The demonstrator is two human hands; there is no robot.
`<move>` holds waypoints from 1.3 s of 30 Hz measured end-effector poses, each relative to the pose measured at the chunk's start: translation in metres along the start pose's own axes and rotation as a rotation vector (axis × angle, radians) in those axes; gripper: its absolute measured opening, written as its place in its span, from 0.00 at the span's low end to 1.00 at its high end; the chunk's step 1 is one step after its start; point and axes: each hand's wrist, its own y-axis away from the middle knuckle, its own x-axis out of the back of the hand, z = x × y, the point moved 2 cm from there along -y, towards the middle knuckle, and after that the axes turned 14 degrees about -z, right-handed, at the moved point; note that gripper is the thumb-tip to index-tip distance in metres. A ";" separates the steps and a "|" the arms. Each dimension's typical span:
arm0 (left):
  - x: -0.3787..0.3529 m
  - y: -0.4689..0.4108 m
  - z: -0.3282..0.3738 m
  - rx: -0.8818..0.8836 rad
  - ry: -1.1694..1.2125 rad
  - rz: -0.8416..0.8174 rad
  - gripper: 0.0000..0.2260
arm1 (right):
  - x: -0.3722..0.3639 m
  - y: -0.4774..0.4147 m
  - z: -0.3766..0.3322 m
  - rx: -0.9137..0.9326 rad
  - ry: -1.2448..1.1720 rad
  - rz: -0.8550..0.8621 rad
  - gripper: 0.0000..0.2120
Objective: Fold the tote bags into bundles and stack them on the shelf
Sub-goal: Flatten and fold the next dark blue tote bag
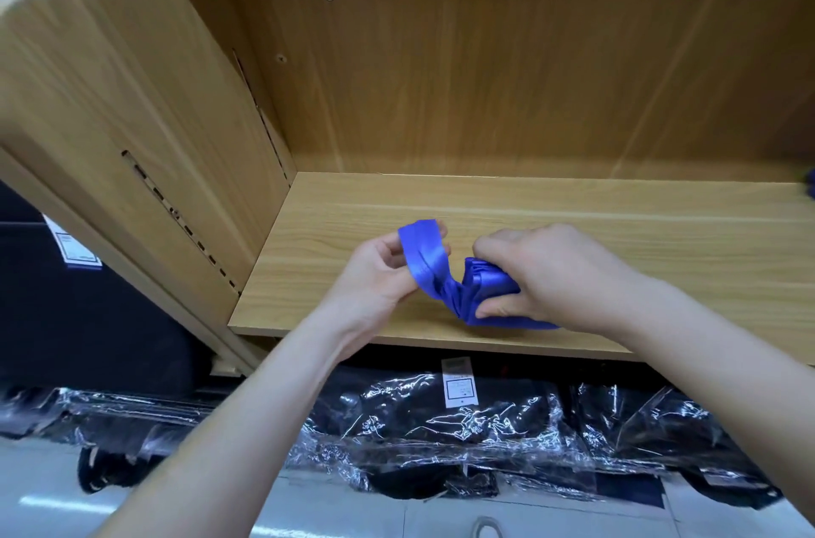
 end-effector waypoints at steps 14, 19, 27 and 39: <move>-0.006 0.002 -0.001 0.165 -0.259 0.128 0.04 | -0.031 -0.009 0.000 0.181 -1.198 -0.402 0.10; 0.030 0.021 0.027 -0.096 -0.570 0.096 0.20 | -0.034 0.001 0.015 0.230 -1.392 -0.477 0.08; -0.013 0.000 0.047 -0.076 -1.231 -0.596 0.07 | -0.027 -0.003 0.014 0.274 -1.234 -0.746 0.06; -0.003 0.020 0.032 -0.137 0.613 -0.651 0.19 | -0.058 0.000 0.039 0.286 -1.545 -0.509 0.25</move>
